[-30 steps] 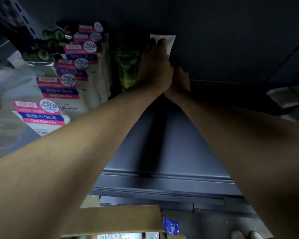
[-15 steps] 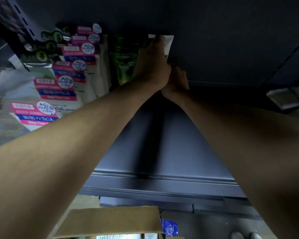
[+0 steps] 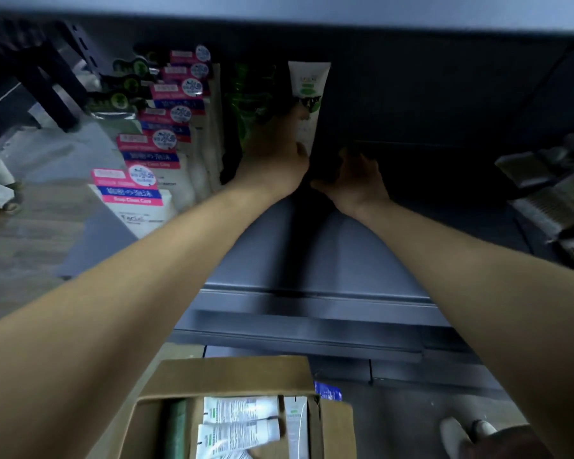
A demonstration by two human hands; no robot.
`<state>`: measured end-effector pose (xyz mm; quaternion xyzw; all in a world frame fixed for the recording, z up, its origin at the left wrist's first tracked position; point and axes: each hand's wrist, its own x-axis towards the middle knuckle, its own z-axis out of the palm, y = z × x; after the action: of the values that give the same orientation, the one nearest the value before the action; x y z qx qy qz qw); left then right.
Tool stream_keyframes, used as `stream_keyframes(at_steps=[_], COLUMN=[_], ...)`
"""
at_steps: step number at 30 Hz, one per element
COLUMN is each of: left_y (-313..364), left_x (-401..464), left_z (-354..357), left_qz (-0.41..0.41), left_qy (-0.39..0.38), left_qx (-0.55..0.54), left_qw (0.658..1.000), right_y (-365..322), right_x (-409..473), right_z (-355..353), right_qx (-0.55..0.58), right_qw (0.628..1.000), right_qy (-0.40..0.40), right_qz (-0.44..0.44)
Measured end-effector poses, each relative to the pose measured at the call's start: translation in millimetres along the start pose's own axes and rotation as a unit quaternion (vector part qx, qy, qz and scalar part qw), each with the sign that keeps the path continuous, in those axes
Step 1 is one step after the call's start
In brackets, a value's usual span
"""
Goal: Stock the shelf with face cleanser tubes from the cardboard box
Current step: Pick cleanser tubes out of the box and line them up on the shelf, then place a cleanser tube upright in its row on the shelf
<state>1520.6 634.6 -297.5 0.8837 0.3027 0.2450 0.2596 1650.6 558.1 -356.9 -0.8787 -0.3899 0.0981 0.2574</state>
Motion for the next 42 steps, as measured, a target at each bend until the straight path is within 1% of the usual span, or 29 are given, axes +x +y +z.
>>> stream_keyframes(at_steps=[3,4,5,7,8,11,13,16,22,25,29,37,42], left_y=[-6.1,-7.5,-6.8,-3.0,-0.9,6.4,5.9,-13.4,-51.1,-69.6,-92.8,-137.6,-152.0], left_x=[-35.9,-47.8,-59.7,-83.3,-94.4,-126.0,-146.2,-182.0,-260.9,-294.4,-328.4,-388.6,-410.7], left_z=[-12.1,-15.9,-19.2,-25.9,-29.0,-39.3,-45.8,-56.0,-73.4,-81.0,-87.2,-75.4,-54.4], left_qz=[0.021,0.03,0.033,0.032,0.037,0.071,0.085,0.089,0.069,0.054,0.034,-0.028,-0.059], left_qy=[-0.02,-0.024,-0.027,-0.038,-0.043,-0.06,-0.074,-0.082,-0.124,-0.14,-0.175,-0.23,-0.277], left_qx=[0.035,0.044,0.043,0.038,0.041,0.052,0.049,0.046,0.028,0.031,0.035,0.039,0.05], left_qw=[0.999,0.998,0.998,0.998,0.998,0.994,0.992,0.992,0.99,0.988,0.983,0.972,0.958], right_y=[8.7,11.7,14.1,12.6,8.2,-9.0,-18.6,-30.4,-53.3,-64.2,-67.9,-53.7,-37.7], right_x=[-34.2,-46.9,-61.0,-93.2,-110.5,-162.2,-194.9,-239.0,-317.5,-350.7,-382.0,-408.9,-420.3], right_z=[-6.9,-9.5,-12.8,-17.7,-18.8,-19.1,-16.8,-4.6,34.1,60.3,89.3,121.3,137.4], right_qx=[-0.058,-0.054,-0.027,0.051,0.07,0.058,0.052,0.049,0.05,0.042,0.026,-0.034,-0.023], right_qw=[0.997,0.997,0.999,0.998,0.997,0.998,0.997,0.997,0.994,0.994,0.987,0.966,0.948], right_qy=[-0.028,-0.034,-0.038,-0.021,-0.006,0.036,0.054,0.045,0.024,-0.002,-0.069,-0.169,-0.216], right_qz=[-0.037,-0.031,-0.013,0.02,0.023,0.018,0.034,0.041,0.091,0.105,0.14,0.193,0.232])
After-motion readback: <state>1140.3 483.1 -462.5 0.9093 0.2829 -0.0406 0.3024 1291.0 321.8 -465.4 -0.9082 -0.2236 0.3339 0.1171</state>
